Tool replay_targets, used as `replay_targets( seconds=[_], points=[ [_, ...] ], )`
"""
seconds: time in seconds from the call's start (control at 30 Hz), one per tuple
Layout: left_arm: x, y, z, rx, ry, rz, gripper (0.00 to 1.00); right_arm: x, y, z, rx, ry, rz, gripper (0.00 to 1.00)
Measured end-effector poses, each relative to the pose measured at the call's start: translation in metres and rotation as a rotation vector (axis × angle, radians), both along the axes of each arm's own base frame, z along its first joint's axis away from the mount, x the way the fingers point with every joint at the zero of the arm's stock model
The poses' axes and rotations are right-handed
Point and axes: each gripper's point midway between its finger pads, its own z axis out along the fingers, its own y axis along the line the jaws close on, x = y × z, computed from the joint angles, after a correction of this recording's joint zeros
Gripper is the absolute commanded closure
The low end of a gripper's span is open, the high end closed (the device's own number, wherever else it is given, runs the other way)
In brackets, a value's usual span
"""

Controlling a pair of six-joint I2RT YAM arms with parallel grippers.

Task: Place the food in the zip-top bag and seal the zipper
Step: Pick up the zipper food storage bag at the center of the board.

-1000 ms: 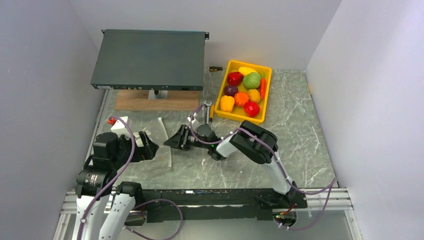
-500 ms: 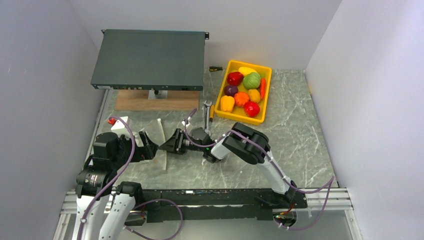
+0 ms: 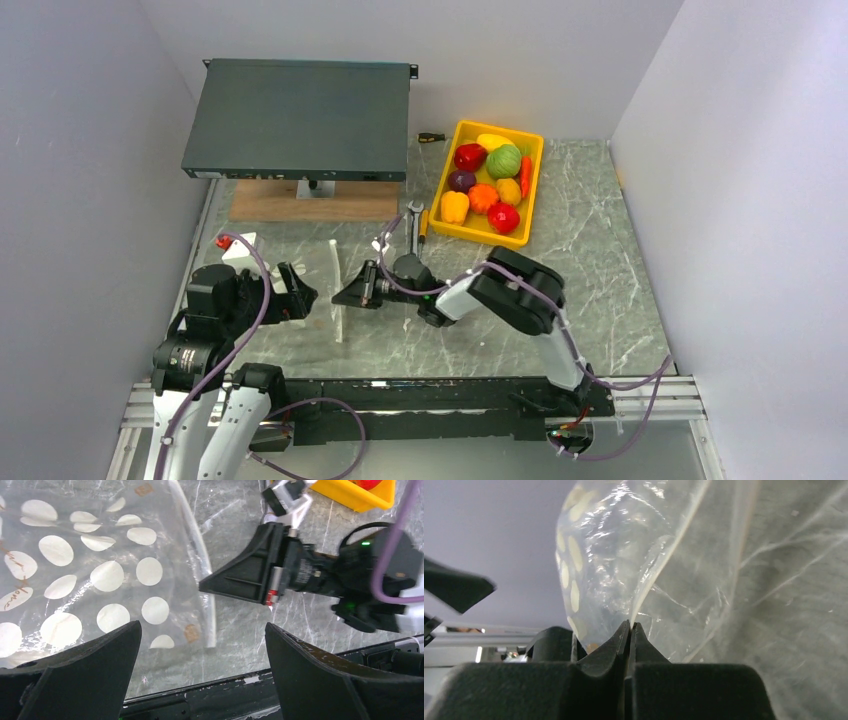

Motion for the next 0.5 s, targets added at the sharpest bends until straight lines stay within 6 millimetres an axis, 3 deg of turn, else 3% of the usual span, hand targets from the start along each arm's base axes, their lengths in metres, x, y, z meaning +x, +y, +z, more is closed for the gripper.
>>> replay_targets(
  seconds=[0.23,0.5],
  points=[
    [0.000,-0.001,-0.001,-0.003,0.007,-0.006,0.01,-0.005,-0.031,0.072,-0.006,-0.182,-0.043,1.00],
    [0.001,-0.001,-0.001,-0.002,0.010,-0.006,0.01,0.007,-0.078,0.108,-0.202,-0.393,-0.172,1.00]
  ],
)
